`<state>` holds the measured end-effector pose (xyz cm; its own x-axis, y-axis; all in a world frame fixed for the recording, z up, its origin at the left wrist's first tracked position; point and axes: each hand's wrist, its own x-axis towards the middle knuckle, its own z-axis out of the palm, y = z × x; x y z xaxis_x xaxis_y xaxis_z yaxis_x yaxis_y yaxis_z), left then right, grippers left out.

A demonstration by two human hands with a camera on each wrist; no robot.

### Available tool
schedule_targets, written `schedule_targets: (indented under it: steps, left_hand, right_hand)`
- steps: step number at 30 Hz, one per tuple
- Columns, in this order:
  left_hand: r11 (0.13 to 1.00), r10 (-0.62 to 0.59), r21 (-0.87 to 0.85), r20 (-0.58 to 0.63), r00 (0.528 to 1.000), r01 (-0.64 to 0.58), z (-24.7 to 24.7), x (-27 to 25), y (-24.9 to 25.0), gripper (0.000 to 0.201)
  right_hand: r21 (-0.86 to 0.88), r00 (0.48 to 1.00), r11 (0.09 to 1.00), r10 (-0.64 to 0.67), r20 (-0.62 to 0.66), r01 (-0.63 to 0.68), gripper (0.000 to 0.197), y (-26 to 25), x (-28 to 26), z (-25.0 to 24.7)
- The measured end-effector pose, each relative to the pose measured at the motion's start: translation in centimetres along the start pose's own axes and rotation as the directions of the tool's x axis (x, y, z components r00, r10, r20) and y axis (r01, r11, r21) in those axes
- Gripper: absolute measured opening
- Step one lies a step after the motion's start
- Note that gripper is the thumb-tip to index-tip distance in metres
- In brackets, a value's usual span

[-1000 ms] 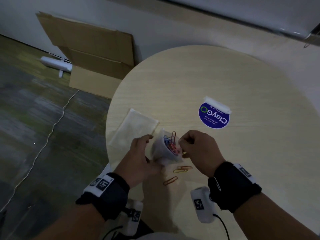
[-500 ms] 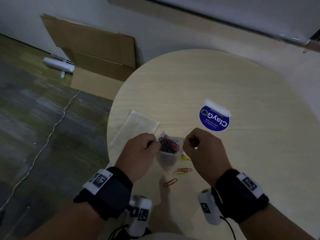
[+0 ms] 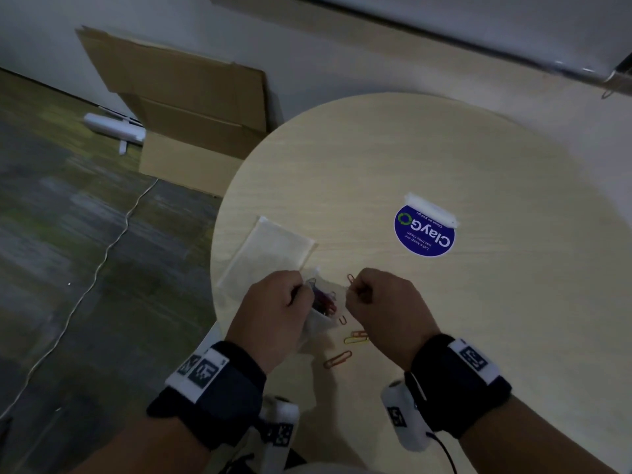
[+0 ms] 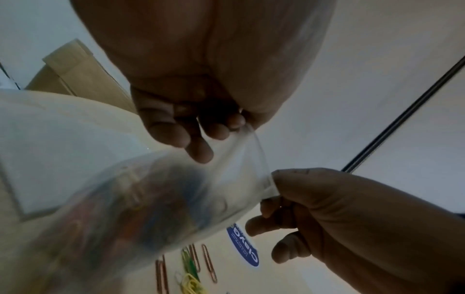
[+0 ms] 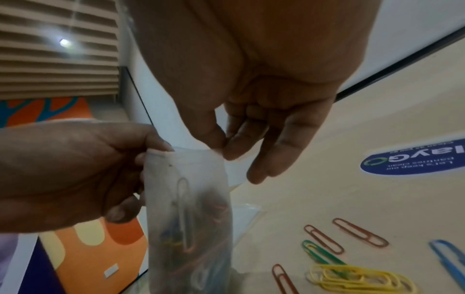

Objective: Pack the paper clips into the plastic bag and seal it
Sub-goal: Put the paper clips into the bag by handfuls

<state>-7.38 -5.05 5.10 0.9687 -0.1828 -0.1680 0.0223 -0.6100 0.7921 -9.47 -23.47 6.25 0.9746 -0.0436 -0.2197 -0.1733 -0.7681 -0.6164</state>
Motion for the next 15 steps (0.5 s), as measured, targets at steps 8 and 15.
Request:
schedule_targets:
  steps: [8,15]
  left_hand:
    - [0.987,-0.128,0.119,0.201,0.971,0.105,0.7,-0.3,-3.3,0.113]
    - [0.963,-0.103,0.268,0.226,0.969,0.04,2.0,0.9,-3.8,0.094]
  right_hand:
    - [0.07,0.997,0.994,0.079,0.012,-0.079,0.013,1.3,0.3,0.3]
    - [0.22,0.999,0.974,0.045,0.017,-0.047,0.007,3.2,-1.0,-0.6]
